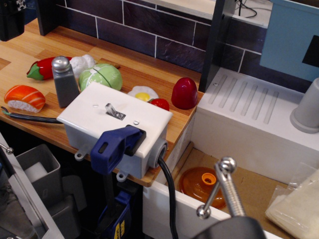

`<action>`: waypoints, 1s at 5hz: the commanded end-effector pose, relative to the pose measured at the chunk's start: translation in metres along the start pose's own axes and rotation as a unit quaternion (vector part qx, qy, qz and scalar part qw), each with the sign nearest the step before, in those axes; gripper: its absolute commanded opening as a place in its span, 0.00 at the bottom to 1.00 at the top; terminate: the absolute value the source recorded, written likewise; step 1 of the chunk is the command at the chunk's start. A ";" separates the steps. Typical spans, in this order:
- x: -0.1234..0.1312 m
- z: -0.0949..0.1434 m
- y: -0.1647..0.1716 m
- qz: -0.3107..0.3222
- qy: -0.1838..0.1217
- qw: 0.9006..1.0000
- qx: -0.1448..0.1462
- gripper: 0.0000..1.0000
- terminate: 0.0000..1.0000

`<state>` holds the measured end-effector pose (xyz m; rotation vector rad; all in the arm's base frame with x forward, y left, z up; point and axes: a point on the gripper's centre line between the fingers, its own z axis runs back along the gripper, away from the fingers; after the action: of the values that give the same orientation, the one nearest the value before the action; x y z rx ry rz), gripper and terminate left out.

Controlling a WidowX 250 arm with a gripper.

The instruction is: Move light switch to the right

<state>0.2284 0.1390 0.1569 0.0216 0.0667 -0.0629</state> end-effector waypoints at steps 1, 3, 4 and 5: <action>0.000 0.000 0.000 0.000 0.000 1.000 0.000 1.00 0.00; 0.019 -0.015 -0.029 0.021 -0.026 0.999 -0.029 1.00 0.00; 0.024 -0.032 -0.054 0.032 -0.034 0.996 -0.076 1.00 0.00; 0.020 -0.048 -0.084 0.040 -0.036 0.994 -0.094 1.00 0.00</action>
<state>0.2360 0.0473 0.0929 -0.1945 0.0437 0.0262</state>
